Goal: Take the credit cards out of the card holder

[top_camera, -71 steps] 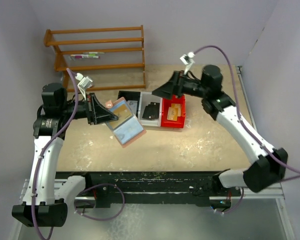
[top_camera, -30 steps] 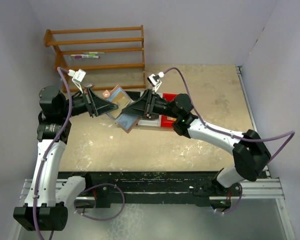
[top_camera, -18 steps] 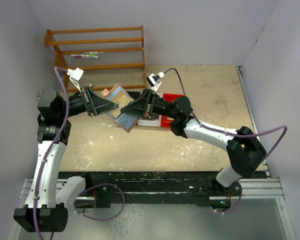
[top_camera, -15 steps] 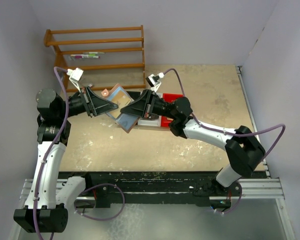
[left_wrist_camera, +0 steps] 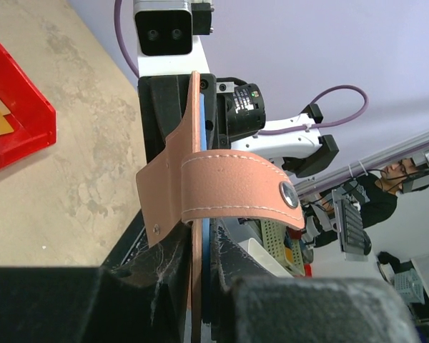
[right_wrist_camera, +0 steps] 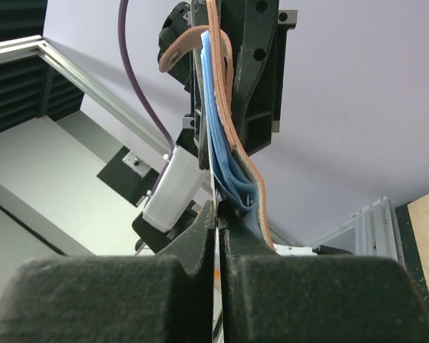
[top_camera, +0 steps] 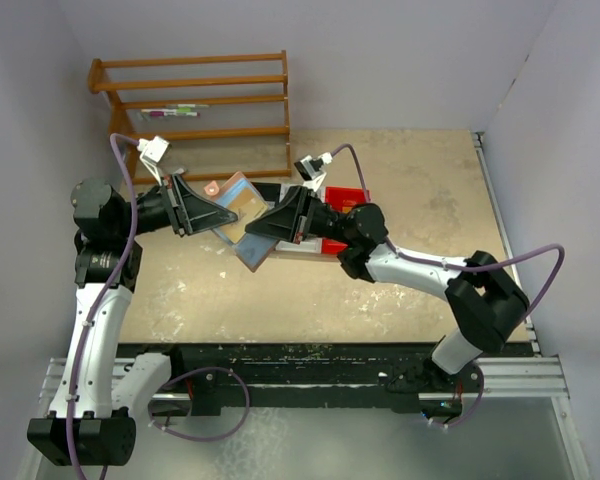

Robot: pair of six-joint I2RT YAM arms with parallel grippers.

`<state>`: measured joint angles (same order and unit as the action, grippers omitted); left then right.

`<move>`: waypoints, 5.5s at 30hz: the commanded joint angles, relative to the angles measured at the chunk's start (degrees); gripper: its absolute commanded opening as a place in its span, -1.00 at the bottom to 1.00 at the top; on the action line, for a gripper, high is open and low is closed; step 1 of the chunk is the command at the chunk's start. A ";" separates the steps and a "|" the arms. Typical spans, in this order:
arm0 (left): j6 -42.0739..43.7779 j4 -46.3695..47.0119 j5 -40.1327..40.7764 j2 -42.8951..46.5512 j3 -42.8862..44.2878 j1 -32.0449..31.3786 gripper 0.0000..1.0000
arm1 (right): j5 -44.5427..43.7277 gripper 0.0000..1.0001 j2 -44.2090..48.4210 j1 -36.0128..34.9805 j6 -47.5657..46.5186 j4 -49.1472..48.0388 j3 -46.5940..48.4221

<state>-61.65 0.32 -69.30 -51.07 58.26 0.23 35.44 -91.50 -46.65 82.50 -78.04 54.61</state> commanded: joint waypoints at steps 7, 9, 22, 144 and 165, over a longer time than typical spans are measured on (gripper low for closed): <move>-3.25 5.75 -2.25 1.31 0.80 -0.20 -0.78 | 3.00 -1.00 1.17 0.16 0.69 -3.49 -2.62; -2.80 5.65 -2.36 1.32 0.87 -0.23 -0.82 | 4.27 -1.00 1.51 0.23 1.59 -3.97 -3.57; 5.99 -2.69 -1.58 -0.16 4.52 -0.14 -0.83 | 10.82 -1.00 12.10 8.19 3.29 -1.40 -17.68; 6.18 -7.27 -9.36 -2.99 13.28 -0.14 -0.88 | 2.30 0.16 20.14 0.78 -41.00 34.52 5.57; 13.10 -13.05 -9.36 -1.69 11.88 -0.14 -0.83 | 5.43 -0.17 13.17 -1.86 -31.73 28.31 12.77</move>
<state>-53.17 -10.39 -77.82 -53.87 69.52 -0.03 39.13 -78.39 -48.12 47.31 -44.62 64.38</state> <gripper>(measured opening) 0.096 0.428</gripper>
